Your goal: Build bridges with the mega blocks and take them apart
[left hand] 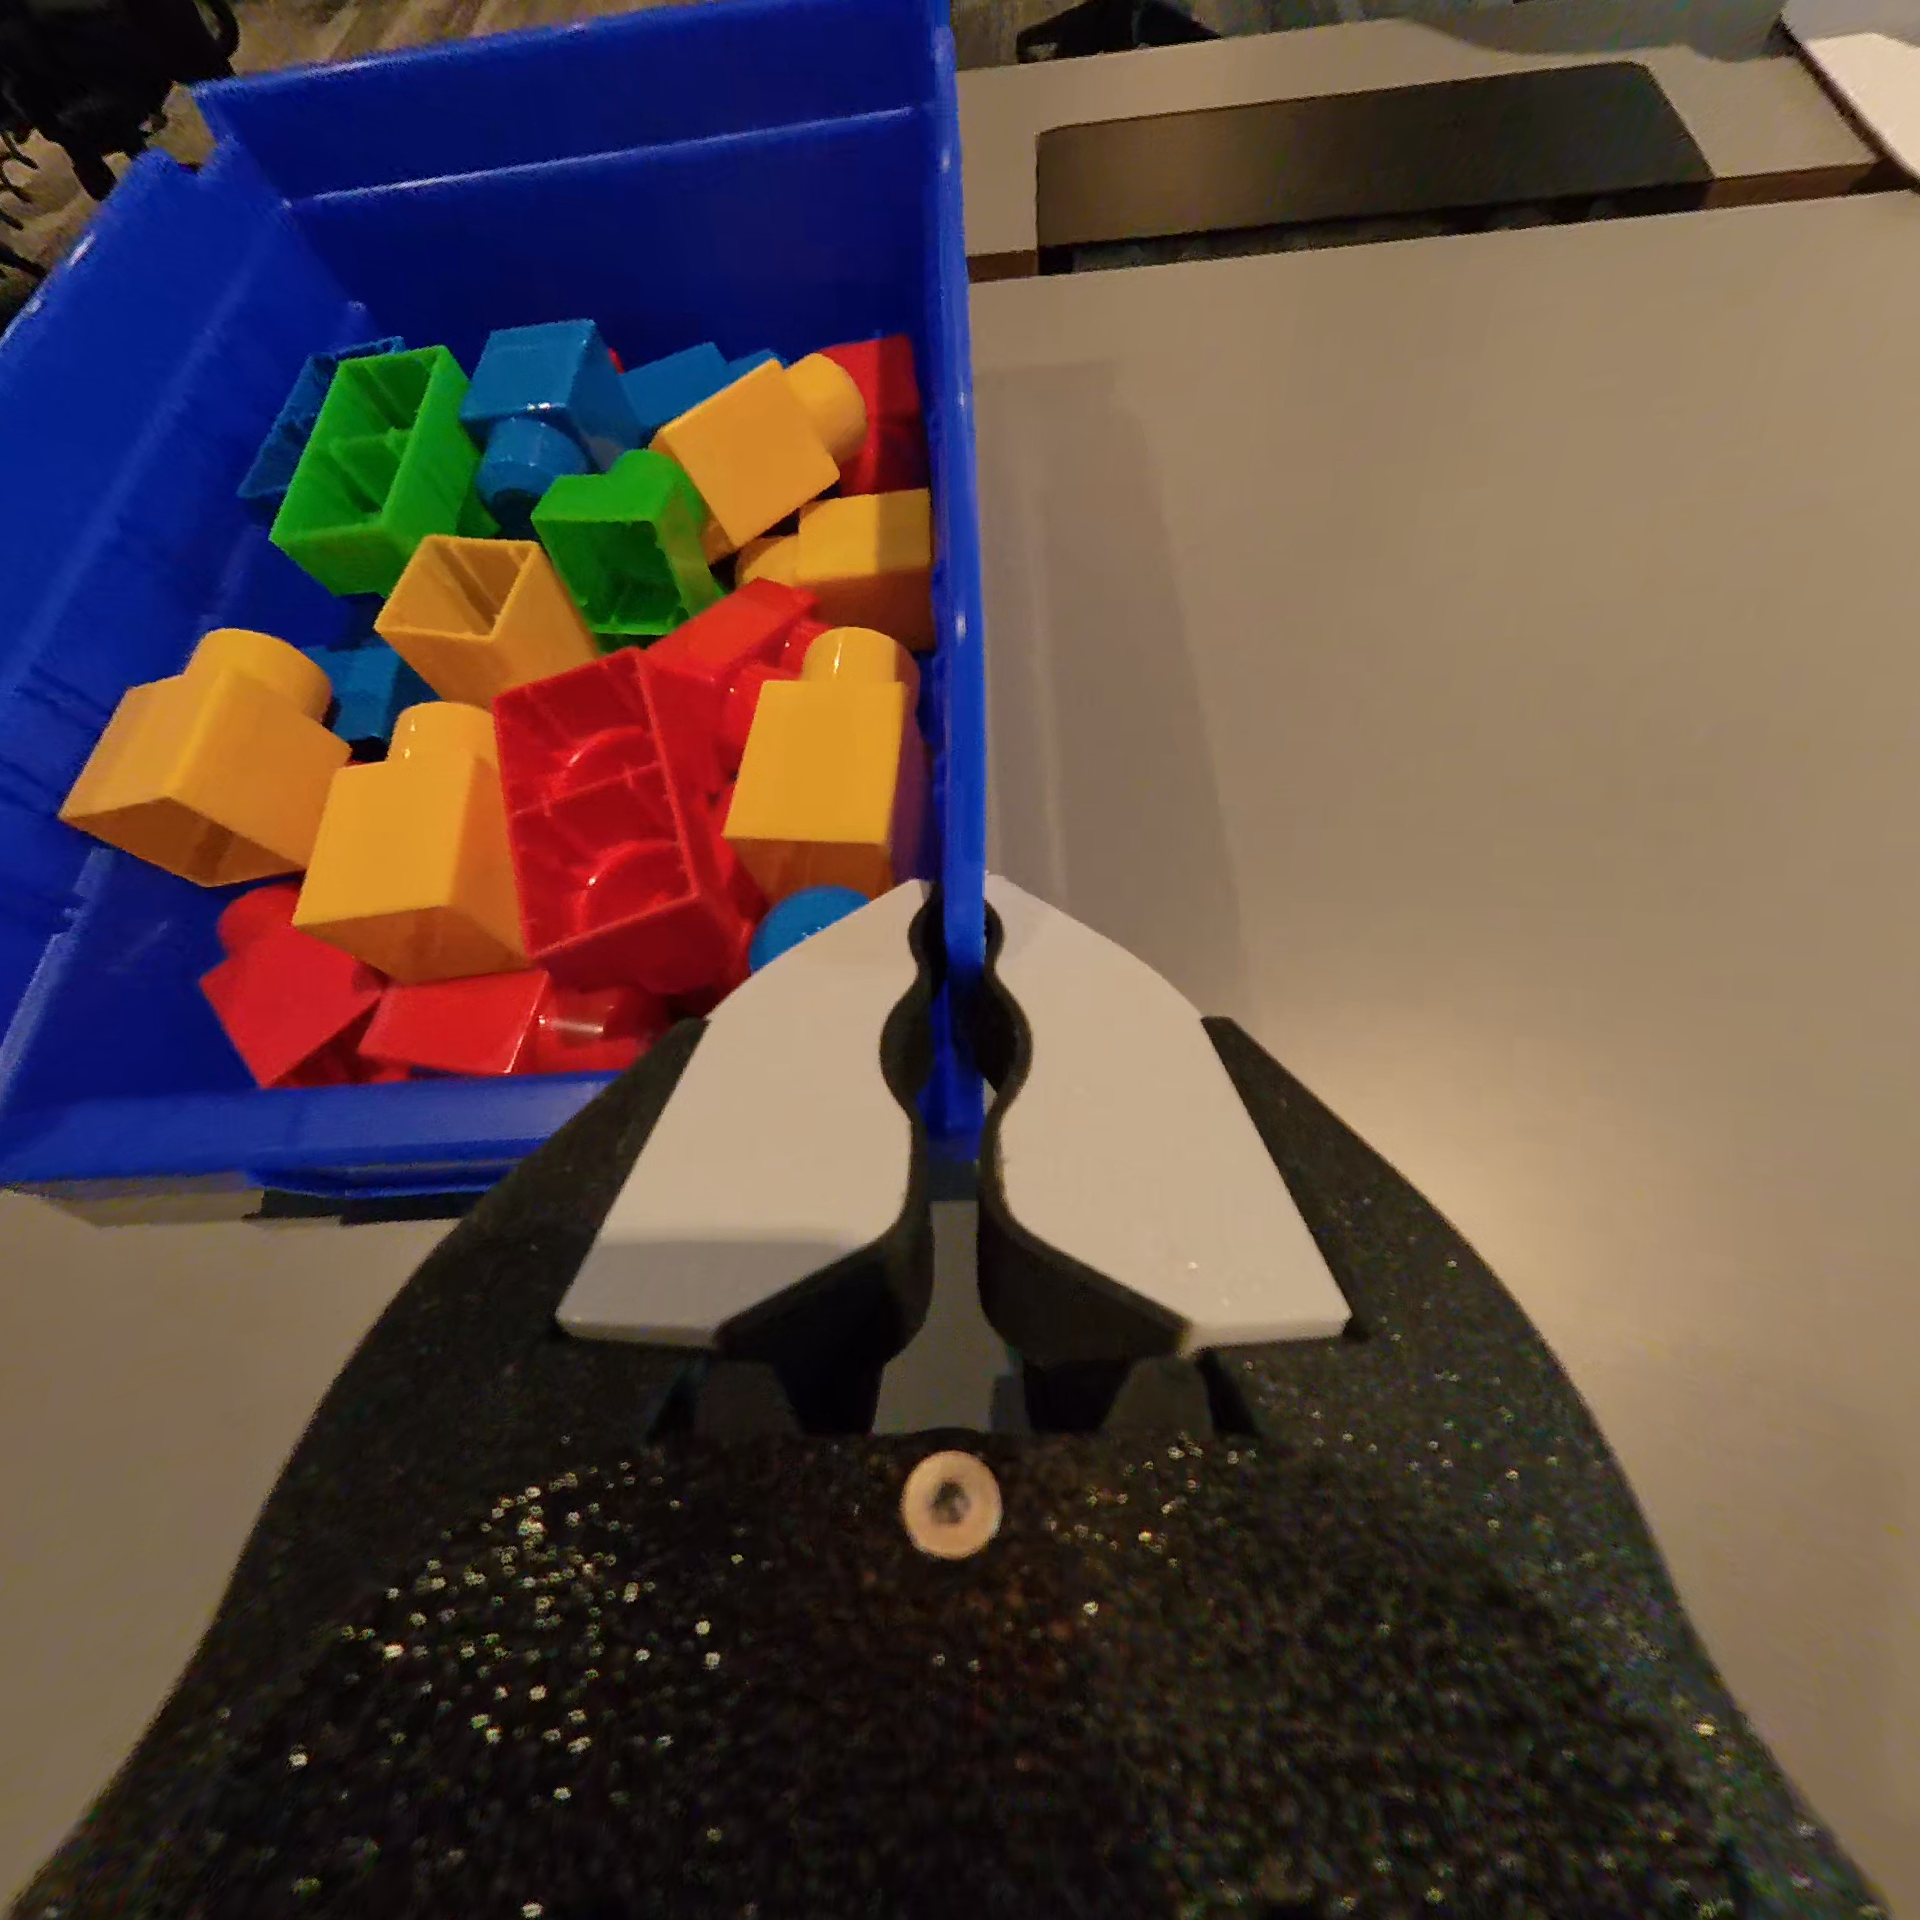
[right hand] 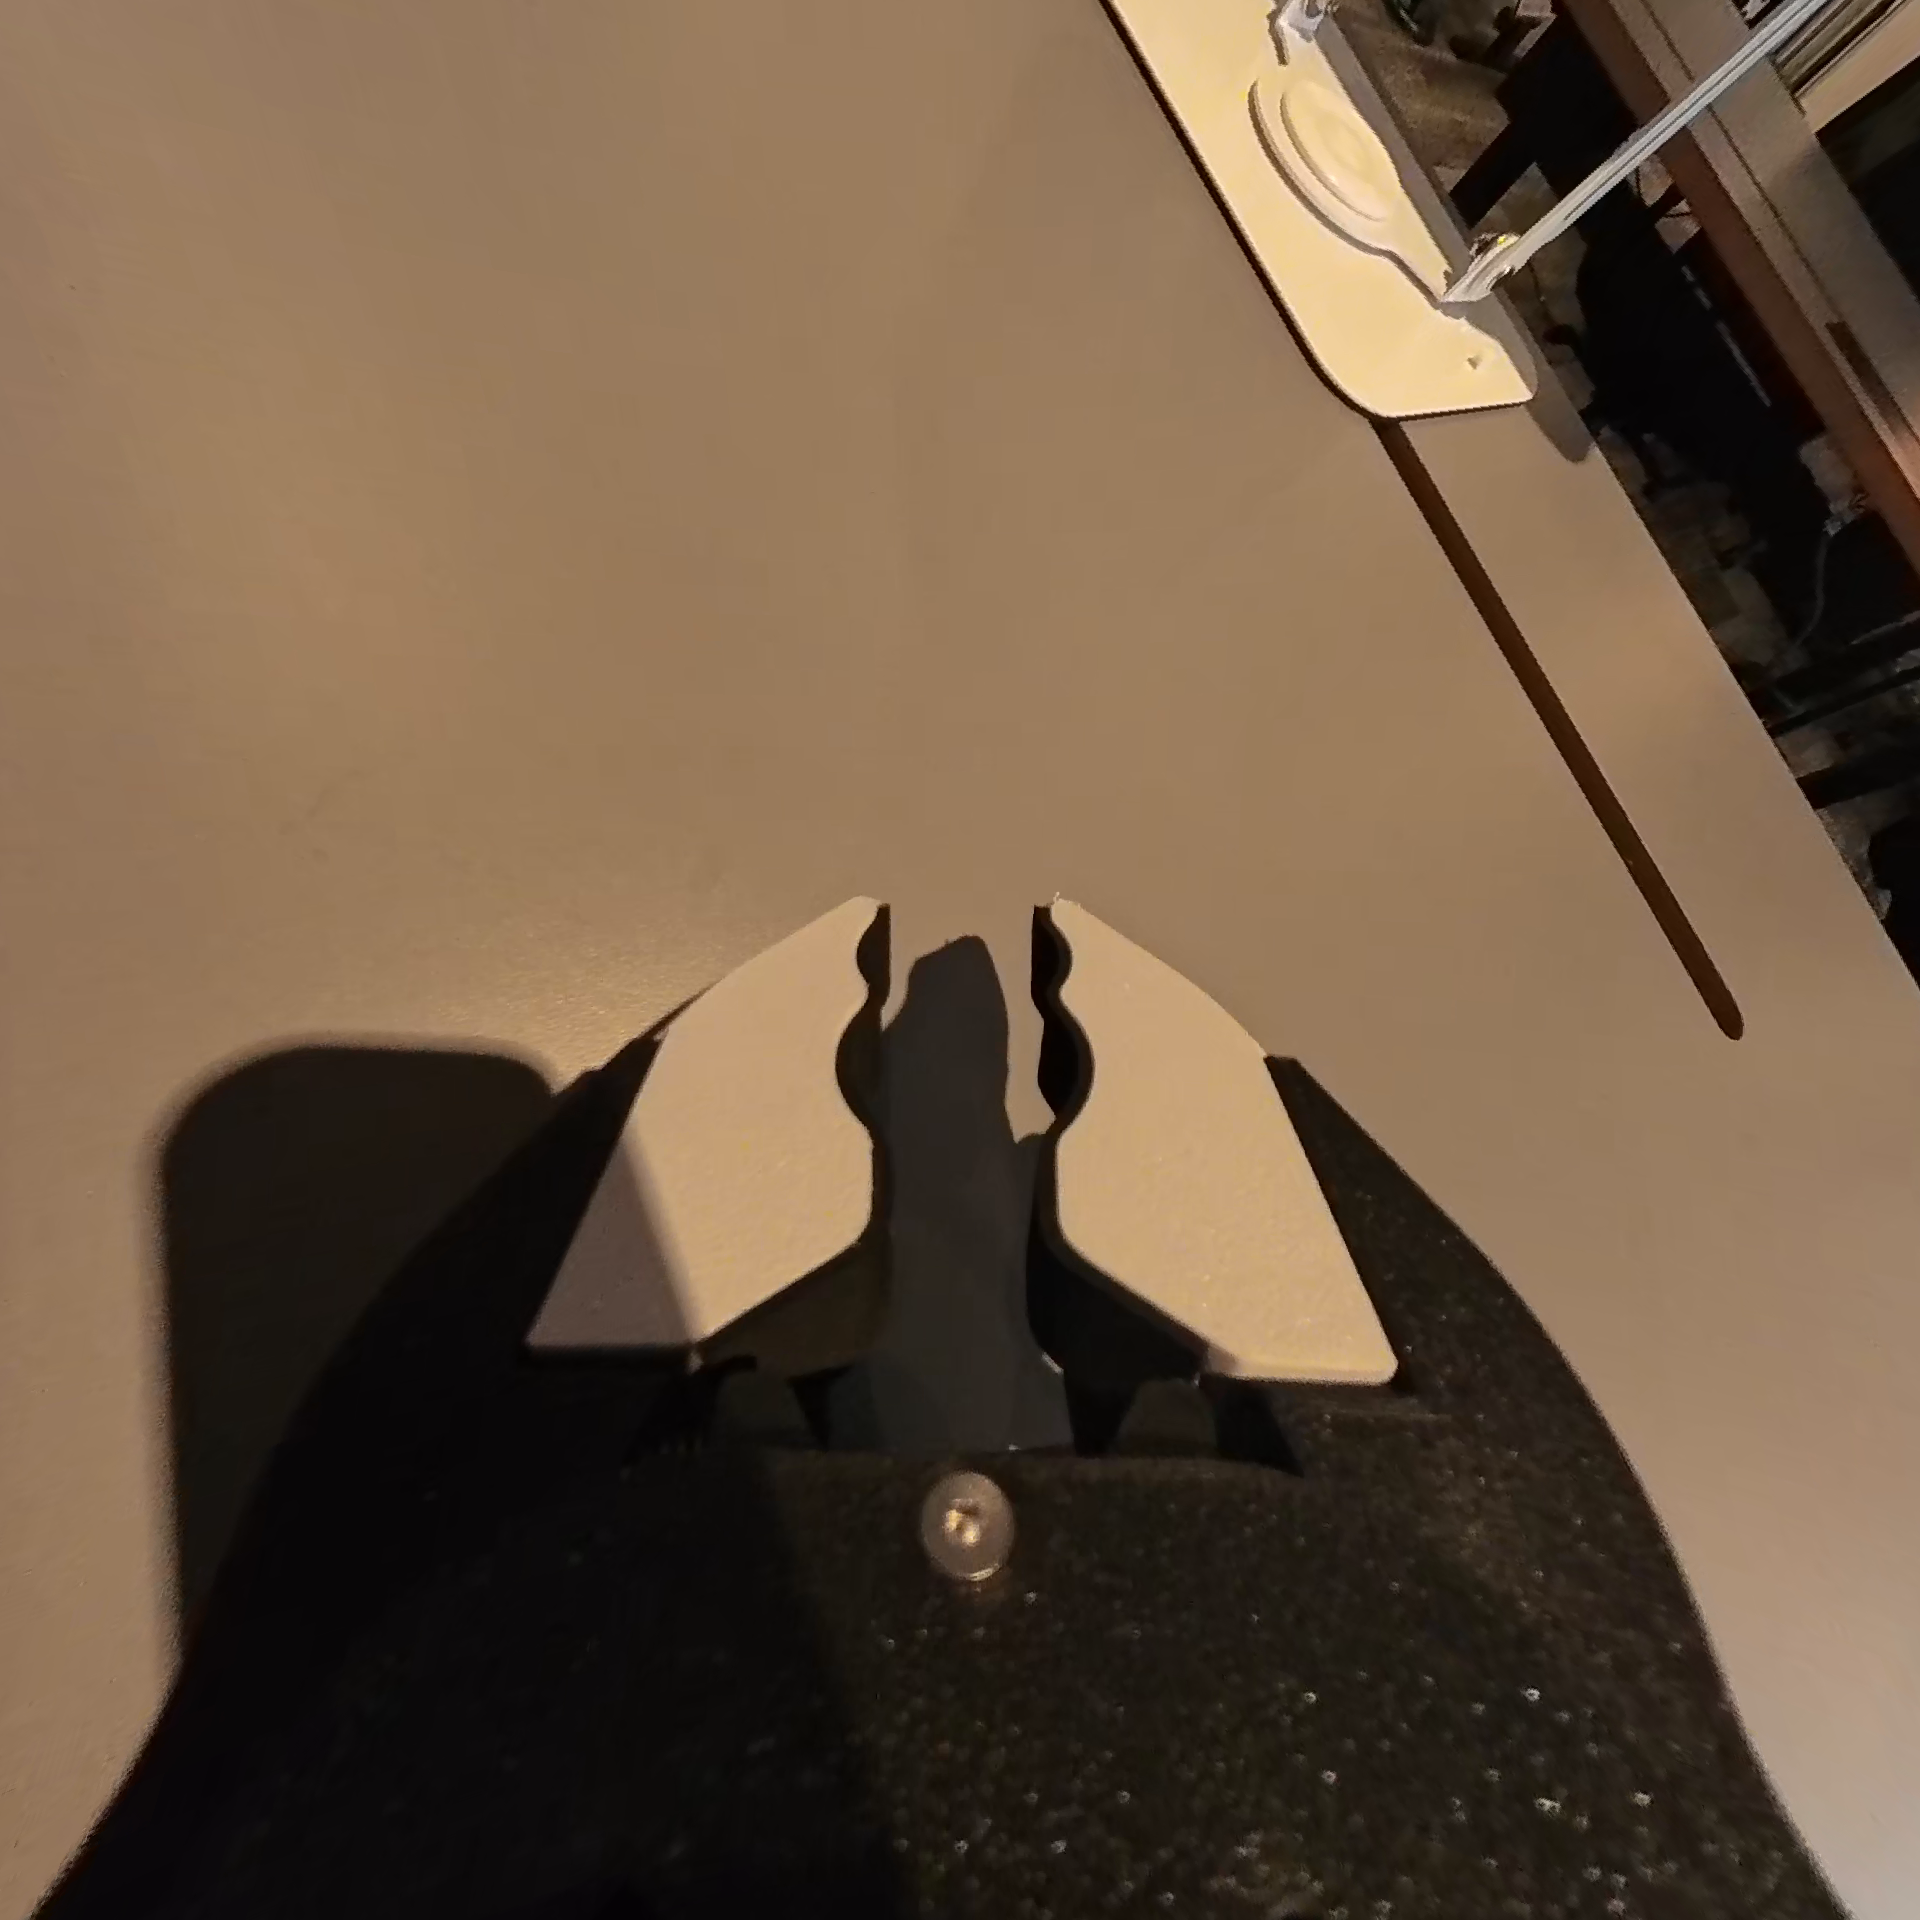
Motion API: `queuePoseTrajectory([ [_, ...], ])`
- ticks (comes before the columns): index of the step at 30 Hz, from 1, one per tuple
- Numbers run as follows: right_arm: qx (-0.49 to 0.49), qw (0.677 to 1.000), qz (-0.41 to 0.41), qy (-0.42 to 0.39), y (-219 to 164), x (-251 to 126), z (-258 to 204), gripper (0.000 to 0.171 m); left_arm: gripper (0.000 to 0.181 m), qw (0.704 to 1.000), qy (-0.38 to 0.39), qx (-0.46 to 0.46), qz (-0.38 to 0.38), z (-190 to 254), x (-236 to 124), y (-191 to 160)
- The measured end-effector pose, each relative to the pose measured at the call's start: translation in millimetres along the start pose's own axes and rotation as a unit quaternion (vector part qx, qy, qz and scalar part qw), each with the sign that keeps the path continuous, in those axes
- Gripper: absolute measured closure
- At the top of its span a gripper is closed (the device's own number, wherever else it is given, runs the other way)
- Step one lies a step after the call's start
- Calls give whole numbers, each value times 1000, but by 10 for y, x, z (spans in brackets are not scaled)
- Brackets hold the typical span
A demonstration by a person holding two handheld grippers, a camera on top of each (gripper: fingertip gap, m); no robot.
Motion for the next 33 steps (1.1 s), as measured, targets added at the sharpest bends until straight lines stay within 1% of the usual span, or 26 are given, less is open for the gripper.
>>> queuePoseTrajectory([
  [14, -1, 1000, 0, -1, -1, -4, -11, 146, 179, 1000, 3, -6, 18, -67, -3, -20],
  [15, -1, 1000, -1, -2, -1, -6, -9, 145, 172, 1000, 10, -13, 17, -72, -1, -33],
  [16, 2, 1000, -4, -4, -5, -8, -4, 144, 156, 1000, 19, -20, 13, -83, 2, -48],
  [17, 8, 1000, -10, -4, -16, -14, 3, 143, 145, 999, 26, -24, 20, -86, -10, -45],
  [19, 20, 999, -33, -10, -47, -53, 33, 134, 128, 998, 35, -30, 44, -72, -57, -9],
  [22, 56, 997, -44, -42, -15, -263, 118, 127, 119, 994, 54, -11, 91, -7, -166, 116],
  [23, 81, 995, -32, -57, 29, -385, 156, 125, 118, 992, 61, 1, 109, 31, -208, 174],
  [25, 144, 987, 31, -68, 178, -694, 187, 124, 118, 986, 71, 34, 150, 152, -300, 313],
  [26, 182, 979, 74, -57, 275, -863, 169, 124, 119, 981, 74, 53, 171, 231, -345, 381],
  [27, 216, 969, 114, -27, 385, -1024, 116, 124, 121, 976, 75, 74, 190, 325, -385, 443],
  [28, 234, 962, 143, 12, 495, -1163, 28, 126, 123, 971, 75, 96, 207, 424, -417, 495],
  [29, 233, 959, 152, 43, 586, -1259, -73, 130, 125, 966, 74, 115, 221, 527, -442, 536],
  [30, 218, 965, 135, 55, 646, -1299, -171, 131, 127, 961, 69, 131, 233, 635, -458, 568],
  [31, 195, 974, 101, 64, 676, -1294, -274, 130, 129, 958, 57, 144, 241, 748, -461, 589],
  [33, 164, 981, 29, 100, 713, -1229, -482, 123, 132, 956, 33, 162, 243, 955, -434, 598],
])
Point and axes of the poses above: each gripper's, where its closed fingertips meet, x out along the fingers, y out of its top, z = x × y across the jaws, the point moved 6 cm from there along -x, back along the fingers, and after that the axes turned 5 degrees about z, right-handed, at the moved point
